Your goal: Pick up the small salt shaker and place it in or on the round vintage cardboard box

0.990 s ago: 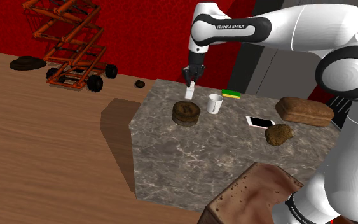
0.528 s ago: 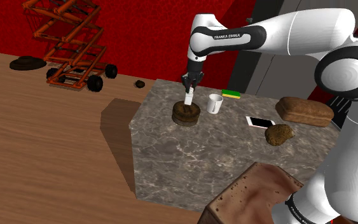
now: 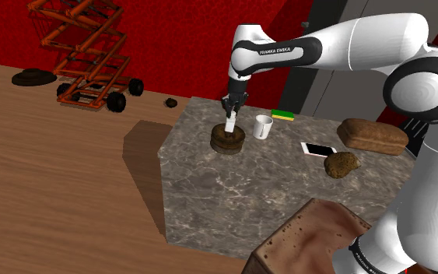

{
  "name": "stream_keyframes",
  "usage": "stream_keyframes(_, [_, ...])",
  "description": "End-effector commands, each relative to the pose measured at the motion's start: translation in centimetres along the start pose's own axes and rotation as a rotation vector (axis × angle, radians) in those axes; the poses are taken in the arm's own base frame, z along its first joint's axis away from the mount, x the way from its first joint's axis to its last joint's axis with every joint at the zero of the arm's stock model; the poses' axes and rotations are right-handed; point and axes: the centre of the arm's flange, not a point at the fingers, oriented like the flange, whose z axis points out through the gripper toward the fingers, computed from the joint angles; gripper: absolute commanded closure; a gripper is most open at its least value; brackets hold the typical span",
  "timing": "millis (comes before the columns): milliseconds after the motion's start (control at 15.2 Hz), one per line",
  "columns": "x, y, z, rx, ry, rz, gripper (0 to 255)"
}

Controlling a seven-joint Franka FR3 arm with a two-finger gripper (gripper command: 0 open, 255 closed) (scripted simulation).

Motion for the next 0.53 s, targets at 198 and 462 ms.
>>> stream_keyframes(198, [0.0,0.0,0.01,0.0,0.0,0.0,0])
stream_keyframes(462, [0.0,0.0,0.01,0.0,0.0,0.0,0])
